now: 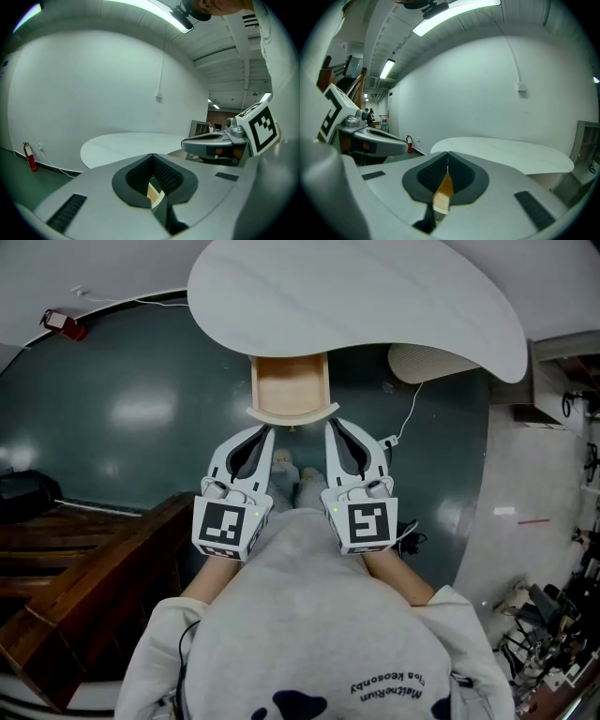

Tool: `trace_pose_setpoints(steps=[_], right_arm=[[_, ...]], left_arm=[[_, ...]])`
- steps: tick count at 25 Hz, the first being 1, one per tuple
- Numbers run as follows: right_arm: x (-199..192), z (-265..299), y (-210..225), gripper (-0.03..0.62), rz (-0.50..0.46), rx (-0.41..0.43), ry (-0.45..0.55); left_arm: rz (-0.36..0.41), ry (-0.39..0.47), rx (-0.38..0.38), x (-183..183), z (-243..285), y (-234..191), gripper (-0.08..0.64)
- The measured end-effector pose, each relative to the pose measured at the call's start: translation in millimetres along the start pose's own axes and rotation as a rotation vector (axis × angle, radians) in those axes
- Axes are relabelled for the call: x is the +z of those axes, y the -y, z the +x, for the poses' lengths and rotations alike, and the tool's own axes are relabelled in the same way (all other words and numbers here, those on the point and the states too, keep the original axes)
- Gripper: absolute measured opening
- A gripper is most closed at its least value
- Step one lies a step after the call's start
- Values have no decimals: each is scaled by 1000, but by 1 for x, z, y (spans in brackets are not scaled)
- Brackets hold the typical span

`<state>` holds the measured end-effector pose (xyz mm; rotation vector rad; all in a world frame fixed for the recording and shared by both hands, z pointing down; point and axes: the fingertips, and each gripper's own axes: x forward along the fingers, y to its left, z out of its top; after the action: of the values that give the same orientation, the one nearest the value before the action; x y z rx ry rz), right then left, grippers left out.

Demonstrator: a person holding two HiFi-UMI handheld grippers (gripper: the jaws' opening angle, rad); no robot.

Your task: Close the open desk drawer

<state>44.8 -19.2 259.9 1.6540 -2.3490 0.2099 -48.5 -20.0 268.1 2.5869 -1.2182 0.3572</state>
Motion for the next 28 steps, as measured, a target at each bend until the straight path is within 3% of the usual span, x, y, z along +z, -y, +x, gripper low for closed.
trace_pose_setpoints(steps=[8, 14, 28], right_arm=[[-33, 31, -1, 17, -12, 11, -52], [-72, 46, -12, 17, -12, 17, -101], [-166, 73, -36, 17, -48, 44, -201]], left_arm=[[-18, -41, -9, -22, 20, -15, 9], [-40, -74, -28, -57, 33, -15, 9], [5, -118, -81, -128, 71, -18, 9]])
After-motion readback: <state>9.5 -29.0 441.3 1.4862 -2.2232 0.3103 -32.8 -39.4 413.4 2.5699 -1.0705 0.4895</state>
